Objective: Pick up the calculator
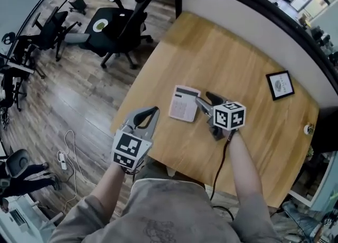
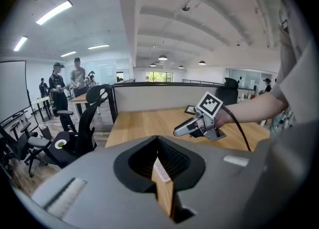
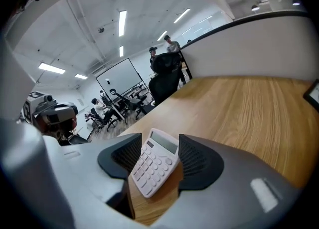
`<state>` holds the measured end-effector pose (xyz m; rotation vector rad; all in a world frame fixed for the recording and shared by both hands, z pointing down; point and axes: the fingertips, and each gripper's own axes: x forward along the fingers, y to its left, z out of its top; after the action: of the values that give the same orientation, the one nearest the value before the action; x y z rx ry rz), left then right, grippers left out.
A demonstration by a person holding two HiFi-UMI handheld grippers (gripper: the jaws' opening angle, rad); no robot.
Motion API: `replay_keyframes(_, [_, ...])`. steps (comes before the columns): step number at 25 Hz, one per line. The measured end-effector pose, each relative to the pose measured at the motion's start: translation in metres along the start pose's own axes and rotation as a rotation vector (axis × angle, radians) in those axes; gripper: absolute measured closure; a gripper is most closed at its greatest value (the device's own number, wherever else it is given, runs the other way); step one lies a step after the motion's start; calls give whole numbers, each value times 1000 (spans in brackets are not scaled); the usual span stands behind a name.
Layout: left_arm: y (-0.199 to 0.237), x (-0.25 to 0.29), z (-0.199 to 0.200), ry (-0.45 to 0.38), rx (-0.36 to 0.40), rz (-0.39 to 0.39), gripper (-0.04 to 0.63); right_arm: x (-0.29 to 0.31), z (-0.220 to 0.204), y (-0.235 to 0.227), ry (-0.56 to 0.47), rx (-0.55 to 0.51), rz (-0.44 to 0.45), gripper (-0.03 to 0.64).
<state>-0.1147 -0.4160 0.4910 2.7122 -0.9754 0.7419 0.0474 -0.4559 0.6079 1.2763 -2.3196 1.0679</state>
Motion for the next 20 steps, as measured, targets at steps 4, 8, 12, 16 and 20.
replay_keyframes(4, [14,28,-16,28,-9,-69,594,28,-13,-24,51,17,-50,400])
replay_keyframes(8, [29,53,-27,51,-23,-130,594,48,-24,-39,78,69,-71,400])
replay_keyframes(12, [39,73,-36,68,-53,-186,594,64,-32,-38,79,133,-33,400])
replay_keyframes(16, [46,86,-44,85,-48,-207,594,73,-34,-42,62,157,-43,400])
replay_keyframes(20, [47,89,-52,100,-44,-223,594,79,-35,-40,51,163,-33,402])
